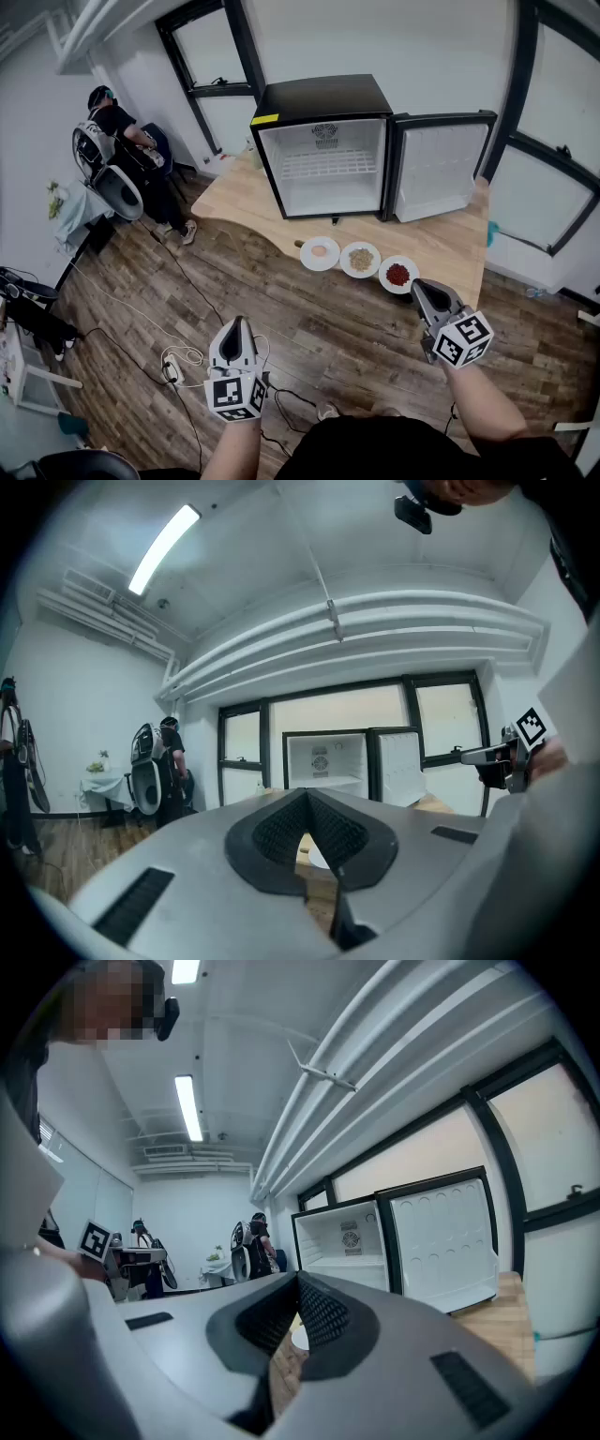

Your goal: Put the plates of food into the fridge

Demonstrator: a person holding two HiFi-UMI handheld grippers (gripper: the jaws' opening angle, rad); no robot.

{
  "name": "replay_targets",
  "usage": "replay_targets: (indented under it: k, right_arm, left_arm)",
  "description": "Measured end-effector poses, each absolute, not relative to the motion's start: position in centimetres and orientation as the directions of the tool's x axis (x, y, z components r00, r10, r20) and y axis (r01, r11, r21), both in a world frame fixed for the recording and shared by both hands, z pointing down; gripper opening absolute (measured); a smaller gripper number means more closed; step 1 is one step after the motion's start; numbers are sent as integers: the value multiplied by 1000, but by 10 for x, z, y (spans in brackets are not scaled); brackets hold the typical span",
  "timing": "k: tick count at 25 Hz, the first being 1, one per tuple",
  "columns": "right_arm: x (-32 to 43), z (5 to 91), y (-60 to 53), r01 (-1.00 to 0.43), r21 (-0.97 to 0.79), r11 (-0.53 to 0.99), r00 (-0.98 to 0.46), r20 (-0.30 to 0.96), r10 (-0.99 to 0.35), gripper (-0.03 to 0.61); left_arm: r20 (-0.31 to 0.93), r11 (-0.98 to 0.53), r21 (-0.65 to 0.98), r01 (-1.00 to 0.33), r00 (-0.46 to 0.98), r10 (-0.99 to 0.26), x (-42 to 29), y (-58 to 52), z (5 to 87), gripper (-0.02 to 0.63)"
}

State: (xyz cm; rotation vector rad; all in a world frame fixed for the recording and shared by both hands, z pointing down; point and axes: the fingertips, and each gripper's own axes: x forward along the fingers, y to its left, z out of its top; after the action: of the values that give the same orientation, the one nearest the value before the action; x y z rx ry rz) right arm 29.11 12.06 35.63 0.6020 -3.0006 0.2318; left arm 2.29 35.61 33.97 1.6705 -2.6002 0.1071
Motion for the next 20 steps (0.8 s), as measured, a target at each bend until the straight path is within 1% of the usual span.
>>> replay_targets:
  k: [11, 16, 20]
  right_arm:
    - [248, 363, 134, -443, -105, 890, -895, 103, -434, 21]
    - [235, 360, 143, -454, -143, 879, -891, 75, -448, 21]
    - [231, 353, 144, -455, -119, 883, -891, 65, -450, 21]
  left_arm:
    - [52, 375, -54, -925, -378, -924, -19, 370, 336, 5]
    - [51, 366, -49, -930, -368, -928, -39, 370, 343, 5]
    - [52, 352, -37, -935, -353, -934, -45, 360, 344, 5]
